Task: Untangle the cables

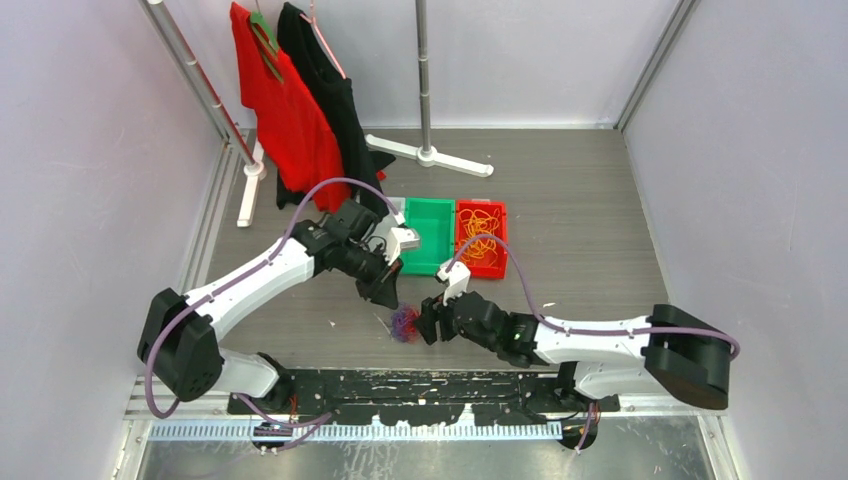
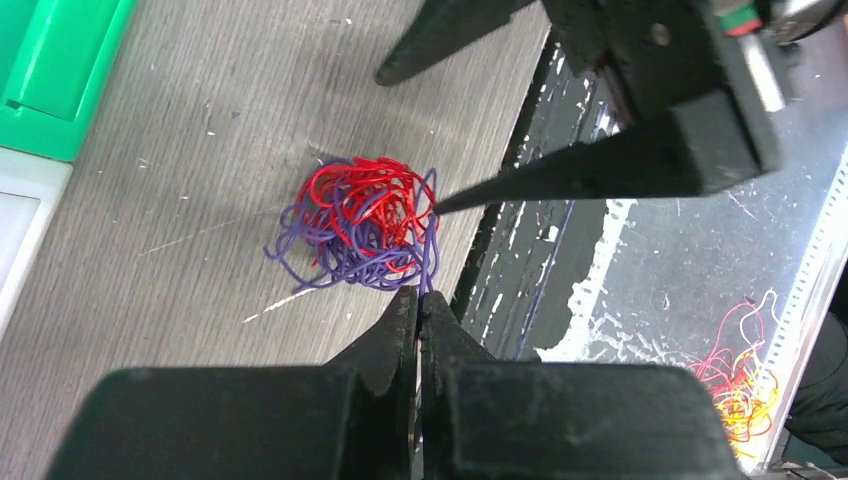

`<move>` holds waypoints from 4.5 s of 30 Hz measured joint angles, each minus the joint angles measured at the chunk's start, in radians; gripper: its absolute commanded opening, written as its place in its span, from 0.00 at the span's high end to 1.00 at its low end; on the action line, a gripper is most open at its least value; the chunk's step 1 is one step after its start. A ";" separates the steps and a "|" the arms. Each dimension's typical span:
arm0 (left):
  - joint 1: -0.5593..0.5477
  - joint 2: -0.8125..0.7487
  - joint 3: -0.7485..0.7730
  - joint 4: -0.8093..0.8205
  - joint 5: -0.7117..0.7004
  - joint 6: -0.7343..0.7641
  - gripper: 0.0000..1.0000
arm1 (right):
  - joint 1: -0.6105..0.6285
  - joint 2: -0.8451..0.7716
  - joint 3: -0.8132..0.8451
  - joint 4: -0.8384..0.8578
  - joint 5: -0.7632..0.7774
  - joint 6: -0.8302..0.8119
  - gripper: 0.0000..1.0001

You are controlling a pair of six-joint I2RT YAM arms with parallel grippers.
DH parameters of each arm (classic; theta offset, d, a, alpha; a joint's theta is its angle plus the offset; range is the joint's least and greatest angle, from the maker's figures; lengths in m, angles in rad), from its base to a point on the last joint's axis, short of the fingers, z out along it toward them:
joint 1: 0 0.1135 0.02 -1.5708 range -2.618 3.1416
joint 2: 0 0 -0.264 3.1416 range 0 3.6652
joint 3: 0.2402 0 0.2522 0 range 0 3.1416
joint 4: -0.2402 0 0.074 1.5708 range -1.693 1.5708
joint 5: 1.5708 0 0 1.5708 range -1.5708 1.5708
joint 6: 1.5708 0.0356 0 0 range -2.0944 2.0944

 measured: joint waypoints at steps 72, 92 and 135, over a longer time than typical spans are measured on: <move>0.002 -0.055 0.675 -0.437 0.032 -0.094 1.00 | 0.046 0.468 0.117 0.561 0.153 -0.059 0.36; 0.002 -0.120 1.190 -0.342 -0.268 0.058 1.00 | 0.054 0.400 -0.014 0.515 0.186 -0.047 0.39; 0.002 -0.386 0.724 0.284 -0.627 0.111 1.00 | 0.124 -0.193 -0.127 0.172 0.264 -0.016 0.26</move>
